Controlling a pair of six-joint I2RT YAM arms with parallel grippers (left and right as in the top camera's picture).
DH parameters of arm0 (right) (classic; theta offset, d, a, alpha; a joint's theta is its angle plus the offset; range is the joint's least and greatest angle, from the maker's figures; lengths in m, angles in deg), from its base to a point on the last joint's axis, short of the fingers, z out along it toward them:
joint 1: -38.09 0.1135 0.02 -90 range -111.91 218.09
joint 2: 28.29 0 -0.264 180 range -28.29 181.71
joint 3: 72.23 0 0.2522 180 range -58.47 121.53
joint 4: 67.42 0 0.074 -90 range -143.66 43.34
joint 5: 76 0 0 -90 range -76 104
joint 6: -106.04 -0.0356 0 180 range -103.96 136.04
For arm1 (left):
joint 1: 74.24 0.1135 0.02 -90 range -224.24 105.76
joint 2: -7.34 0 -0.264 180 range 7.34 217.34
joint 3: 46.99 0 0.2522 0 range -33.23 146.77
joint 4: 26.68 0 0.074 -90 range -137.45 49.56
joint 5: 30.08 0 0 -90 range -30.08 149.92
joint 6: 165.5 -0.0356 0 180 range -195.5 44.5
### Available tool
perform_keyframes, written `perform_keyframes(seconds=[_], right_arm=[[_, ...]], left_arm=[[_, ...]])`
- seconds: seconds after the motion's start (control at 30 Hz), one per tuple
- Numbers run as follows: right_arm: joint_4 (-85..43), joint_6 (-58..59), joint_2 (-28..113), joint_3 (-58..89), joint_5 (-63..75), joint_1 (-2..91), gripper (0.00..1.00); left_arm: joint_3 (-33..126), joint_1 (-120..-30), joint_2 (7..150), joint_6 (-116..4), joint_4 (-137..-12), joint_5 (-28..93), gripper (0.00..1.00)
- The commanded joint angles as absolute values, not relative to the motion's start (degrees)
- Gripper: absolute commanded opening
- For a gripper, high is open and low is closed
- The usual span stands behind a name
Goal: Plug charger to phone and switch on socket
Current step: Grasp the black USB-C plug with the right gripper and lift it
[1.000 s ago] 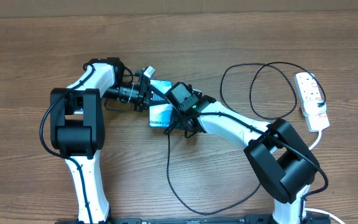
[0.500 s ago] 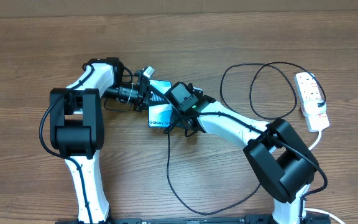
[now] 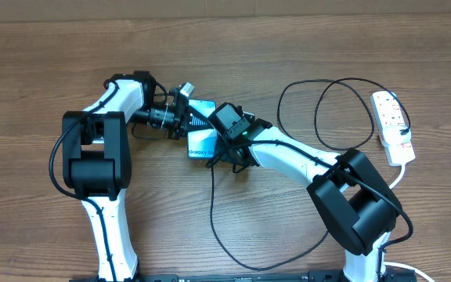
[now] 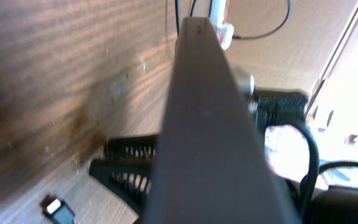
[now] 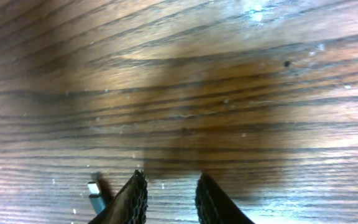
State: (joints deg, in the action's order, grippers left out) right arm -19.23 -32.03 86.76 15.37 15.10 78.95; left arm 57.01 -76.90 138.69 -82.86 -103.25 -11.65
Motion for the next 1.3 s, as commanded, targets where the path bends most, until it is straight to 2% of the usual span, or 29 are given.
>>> perform_keyframes(seconds=[0.0, 0.2, 0.47, 0.7, 1.27], right_arm=[[-18.35, -32.16, 90.45, 13.89, 11.95, 79.61, 0.29], [-18.48, -32.16, 90.45, 13.89, 11.95, 79.61, 0.31], [-19.53, -30.52, 90.45, 13.93, 11.03, 79.61, 0.25], [-19.34, -25.65, 90.32, 16.55, 11.08, 79.0, 0.19], [-16.28, -21.41, 89.51, 17.45, 7.41, 79.54, 0.19]], left_arm=[[57.18, -75.52, 136.98, -73.54, -99.4, -17.71, 0.04], [57.18, -71.43, 136.98, -67.03, -91.16, -17.68, 0.04], [57.18, -66.76, 136.98, -65.59, -89.87, -17.62, 0.04], [57.18, -66.54, 136.98, -65.63, -89.85, -17.6, 0.04], [57.18, -66.54, 136.98, -65.59, -89.9, -14.89, 0.04]])
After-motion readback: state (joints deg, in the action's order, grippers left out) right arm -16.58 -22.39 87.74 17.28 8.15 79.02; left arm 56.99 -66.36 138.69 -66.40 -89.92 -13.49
